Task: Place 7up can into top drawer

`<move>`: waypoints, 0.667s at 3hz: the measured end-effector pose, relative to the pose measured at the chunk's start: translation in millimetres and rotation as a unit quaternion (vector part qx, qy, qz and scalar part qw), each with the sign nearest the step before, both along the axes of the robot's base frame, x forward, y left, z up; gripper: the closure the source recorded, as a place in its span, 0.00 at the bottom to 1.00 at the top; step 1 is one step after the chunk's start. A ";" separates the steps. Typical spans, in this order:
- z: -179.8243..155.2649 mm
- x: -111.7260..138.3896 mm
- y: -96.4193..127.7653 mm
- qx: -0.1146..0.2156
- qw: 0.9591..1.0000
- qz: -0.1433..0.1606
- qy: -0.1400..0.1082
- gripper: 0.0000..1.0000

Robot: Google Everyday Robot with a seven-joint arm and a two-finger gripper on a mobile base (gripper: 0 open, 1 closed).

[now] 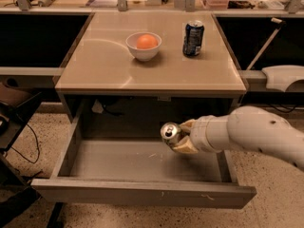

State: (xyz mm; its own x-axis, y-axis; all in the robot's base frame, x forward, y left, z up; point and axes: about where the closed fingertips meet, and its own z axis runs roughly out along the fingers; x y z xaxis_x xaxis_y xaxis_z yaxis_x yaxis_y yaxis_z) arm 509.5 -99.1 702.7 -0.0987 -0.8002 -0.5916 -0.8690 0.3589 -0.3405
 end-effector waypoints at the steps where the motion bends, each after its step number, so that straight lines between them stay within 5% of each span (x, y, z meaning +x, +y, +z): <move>1: -34.1 25.2 6.1 0.024 0.996 0.029 0.078 1.00; 2: -60.9 31.0 8.8 0.044 0.989 0.047 0.135 1.00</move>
Offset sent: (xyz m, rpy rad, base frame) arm 0.0416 0.0094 -0.1097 0.1590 0.4752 0.1542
